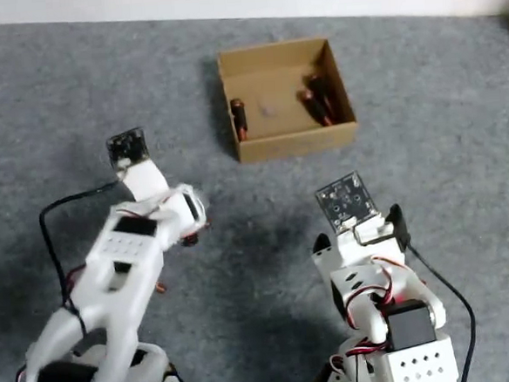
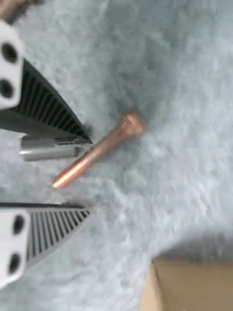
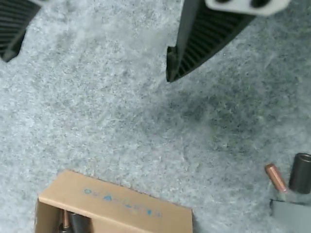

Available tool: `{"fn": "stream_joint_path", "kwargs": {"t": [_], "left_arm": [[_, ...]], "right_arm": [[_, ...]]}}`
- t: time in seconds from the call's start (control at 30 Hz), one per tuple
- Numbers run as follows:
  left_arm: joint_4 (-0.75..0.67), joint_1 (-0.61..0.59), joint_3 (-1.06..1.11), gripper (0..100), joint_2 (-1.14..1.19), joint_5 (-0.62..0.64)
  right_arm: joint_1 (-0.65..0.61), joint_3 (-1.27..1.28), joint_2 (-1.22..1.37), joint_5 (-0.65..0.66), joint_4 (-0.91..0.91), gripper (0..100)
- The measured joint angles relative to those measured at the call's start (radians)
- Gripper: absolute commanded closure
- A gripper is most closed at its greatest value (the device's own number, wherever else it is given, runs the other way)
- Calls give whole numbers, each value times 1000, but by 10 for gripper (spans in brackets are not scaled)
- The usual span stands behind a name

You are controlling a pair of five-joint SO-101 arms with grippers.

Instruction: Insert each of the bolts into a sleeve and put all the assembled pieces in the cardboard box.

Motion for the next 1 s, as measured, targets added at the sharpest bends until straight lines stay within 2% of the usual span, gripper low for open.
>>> {"fn": "stream_joint_path", "kwargs": {"t": [0.23,0.4,0.73,1.0], "left_arm": [[121,-84,-244,804,313,74],[247,-87,-334,804,387,83],[178,-87,-316,803,391,86],[175,-87,-316,803,420,167]], "right_arm": [[0,74,0,0,-61,589],[0,81,0,0,-75,589],[0,81,0,0,-75,589],[0,81,0,0,-75,589]]}}
